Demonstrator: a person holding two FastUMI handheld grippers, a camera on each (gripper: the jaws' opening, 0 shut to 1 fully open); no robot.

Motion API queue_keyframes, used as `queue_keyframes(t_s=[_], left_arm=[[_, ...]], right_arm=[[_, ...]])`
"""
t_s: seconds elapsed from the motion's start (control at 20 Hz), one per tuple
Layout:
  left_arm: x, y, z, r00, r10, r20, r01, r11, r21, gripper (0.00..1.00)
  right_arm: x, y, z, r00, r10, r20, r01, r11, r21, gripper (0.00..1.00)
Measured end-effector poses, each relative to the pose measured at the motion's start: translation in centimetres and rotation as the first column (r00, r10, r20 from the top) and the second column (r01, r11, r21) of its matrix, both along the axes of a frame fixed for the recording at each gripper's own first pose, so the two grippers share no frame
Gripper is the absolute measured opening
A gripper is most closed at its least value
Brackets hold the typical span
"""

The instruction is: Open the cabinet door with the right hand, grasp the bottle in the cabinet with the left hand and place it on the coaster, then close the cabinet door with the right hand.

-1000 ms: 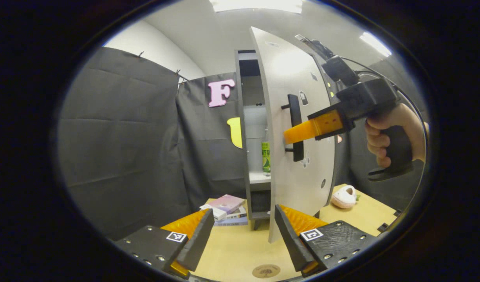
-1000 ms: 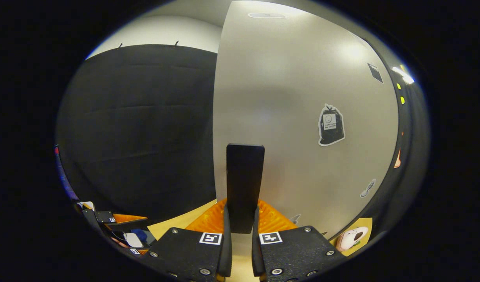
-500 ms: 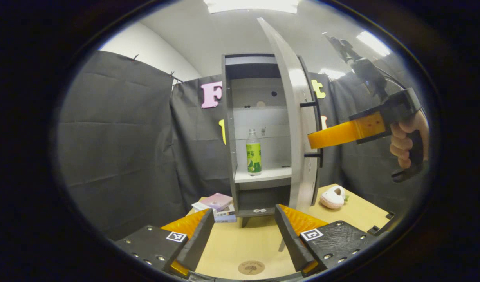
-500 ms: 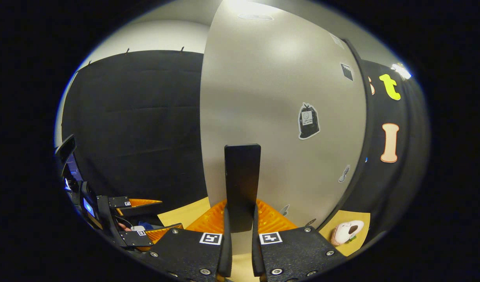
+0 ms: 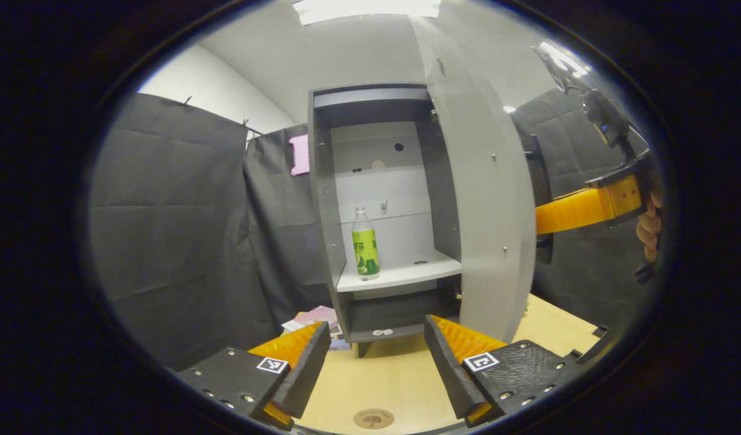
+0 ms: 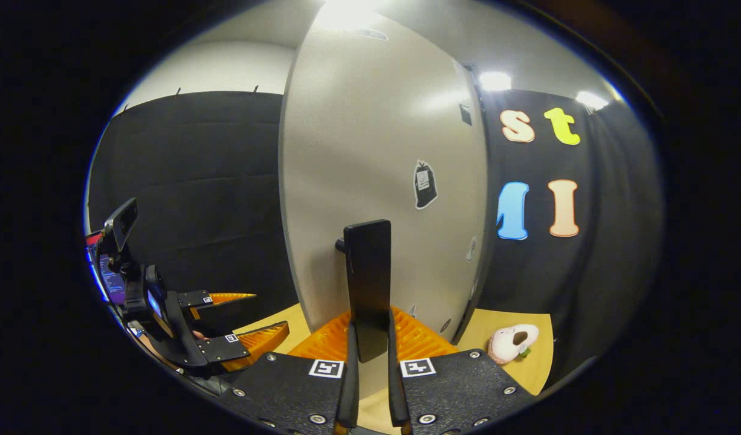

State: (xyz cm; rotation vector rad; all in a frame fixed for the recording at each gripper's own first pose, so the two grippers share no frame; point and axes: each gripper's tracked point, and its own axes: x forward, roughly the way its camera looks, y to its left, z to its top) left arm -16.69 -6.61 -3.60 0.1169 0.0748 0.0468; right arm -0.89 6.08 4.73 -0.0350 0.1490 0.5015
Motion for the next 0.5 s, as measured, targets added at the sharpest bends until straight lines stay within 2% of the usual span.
queue_keyframes(t_s=[0.15, 0.4, 0.5], left_arm=[[1.3, -0.6, 1.0, 1.0, 0.022, 0.02, -0.022, 0.999, 0.037, 0.89], [5.9, -1.0, 2.3, 0.998, 0.011, 0.06, -0.013, 0.999, 0.03, 0.89], [8.3, -0.7, 2.5, 0.997, -0.005, 0.074, 0.003, 0.999, 0.032, 0.89]], right_arm=[[-0.8, -1.3, -0.6, 0.993, -0.103, 0.055, 0.102, 0.995, 0.023, 0.18], [-2.8, -3.1, -1.3, 0.977, -0.183, 0.109, 0.18, 0.983, 0.036, 0.22], [-4.5, -4.3, -1.8, 0.968, -0.222, 0.117, 0.217, 0.975, 0.055, 0.2]])
